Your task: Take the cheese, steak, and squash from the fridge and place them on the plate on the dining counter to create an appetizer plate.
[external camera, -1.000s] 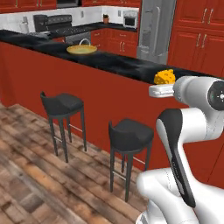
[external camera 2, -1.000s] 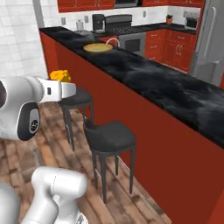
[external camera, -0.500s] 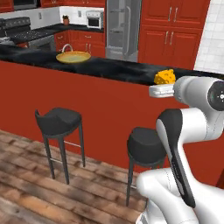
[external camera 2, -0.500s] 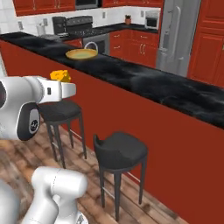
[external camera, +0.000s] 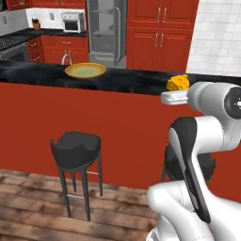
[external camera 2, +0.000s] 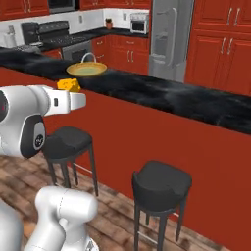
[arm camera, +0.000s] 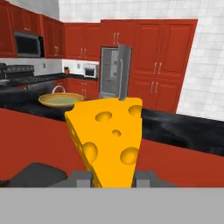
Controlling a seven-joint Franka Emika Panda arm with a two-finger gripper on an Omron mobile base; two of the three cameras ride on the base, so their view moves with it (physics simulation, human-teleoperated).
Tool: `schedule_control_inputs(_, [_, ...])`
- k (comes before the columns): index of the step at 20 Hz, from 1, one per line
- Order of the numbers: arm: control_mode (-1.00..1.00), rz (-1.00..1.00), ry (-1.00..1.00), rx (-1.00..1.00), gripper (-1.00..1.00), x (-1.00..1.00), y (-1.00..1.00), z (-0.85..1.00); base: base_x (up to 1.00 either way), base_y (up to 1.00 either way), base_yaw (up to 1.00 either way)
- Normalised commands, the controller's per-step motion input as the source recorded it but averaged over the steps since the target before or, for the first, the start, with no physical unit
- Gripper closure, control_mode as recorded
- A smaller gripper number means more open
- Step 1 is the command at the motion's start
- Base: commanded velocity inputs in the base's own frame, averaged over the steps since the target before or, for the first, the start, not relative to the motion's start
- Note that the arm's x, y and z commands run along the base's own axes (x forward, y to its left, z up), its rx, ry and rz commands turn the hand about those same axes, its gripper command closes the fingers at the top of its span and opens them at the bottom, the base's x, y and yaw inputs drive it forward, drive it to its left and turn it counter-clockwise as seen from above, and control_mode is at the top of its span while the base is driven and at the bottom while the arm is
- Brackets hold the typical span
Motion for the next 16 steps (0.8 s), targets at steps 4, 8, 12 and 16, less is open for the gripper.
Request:
schedule_control_inputs(4, [1.0,0.0,0.0,0.0,1.0,0.0,0.0,0.0,0.32,1.0,-0.32])
schedule_control_inputs(8, [1.0,0.0,0.0,0.0,1.0,0.0,0.0,0.0,0.3,1.0,-0.29])
schedule_control_inputs(12, [1.0,0.0,0.0,0.0,1.0,0.0,0.0,0.0,0.34,0.93,-0.26])
schedule_control_inputs(16, [1.0,0.0,0.0,0.0,1.0,0.0,0.0,0.0,0.56,0.67,-0.26])
